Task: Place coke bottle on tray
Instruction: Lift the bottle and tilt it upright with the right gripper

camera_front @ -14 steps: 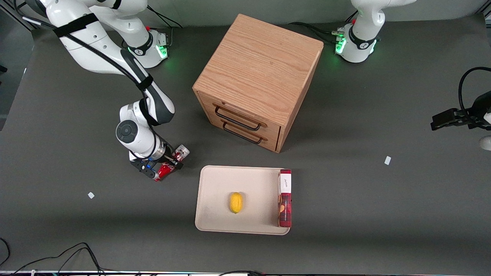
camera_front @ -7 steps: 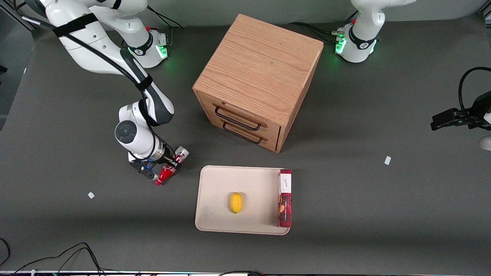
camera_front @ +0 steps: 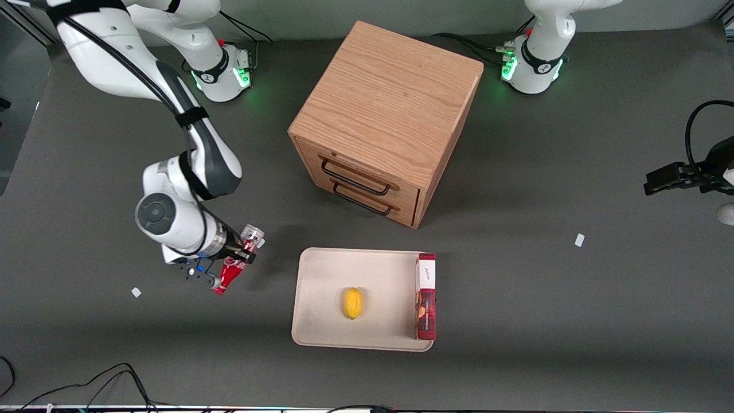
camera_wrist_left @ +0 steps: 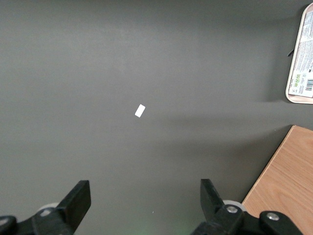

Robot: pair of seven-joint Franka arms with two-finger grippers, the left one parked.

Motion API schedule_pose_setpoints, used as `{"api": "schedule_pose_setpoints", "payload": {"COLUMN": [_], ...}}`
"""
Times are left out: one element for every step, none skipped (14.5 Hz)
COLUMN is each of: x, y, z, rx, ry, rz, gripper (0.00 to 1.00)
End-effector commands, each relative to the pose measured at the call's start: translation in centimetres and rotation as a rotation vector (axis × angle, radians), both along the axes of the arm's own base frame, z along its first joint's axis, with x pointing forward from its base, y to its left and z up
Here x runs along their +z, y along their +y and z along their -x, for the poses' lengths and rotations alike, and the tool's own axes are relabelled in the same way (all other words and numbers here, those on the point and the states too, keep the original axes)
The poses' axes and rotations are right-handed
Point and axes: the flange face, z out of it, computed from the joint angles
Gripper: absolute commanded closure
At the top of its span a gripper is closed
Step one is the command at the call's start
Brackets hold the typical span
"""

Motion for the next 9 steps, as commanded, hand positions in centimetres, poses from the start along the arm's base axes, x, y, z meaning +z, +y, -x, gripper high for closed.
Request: {"api": "schedule_pose_setpoints", "payload": {"x": [6.8,8.4,9.8,10.9,11.9,12.9,12.8,12.1,11.0], "y": [0.7,1.2,1.7,2.5,3.8,4.6,6.4,7.4,8.6], "z": [-2.1,-2.3,-2.4,-2.5,-2.6,-3.2,-3.5,-4.2,-4.7], "rx": [0.071,0.099,0.146,0.193,0.249,0.300,0.348,0.369,0.383], "ry": [0.013,0.016,0.011,0.006,-0.003,-0.018,-0.022,-0.027,-0.030], "rz": [0.010,0.010,0.006,-0.004,-0.011,-0.009,-0.023,-0.041,-0.062], "gripper": [0.94,0.95,0.95,0.95,0.95,0.95,0.95,0.95,0.95]}}
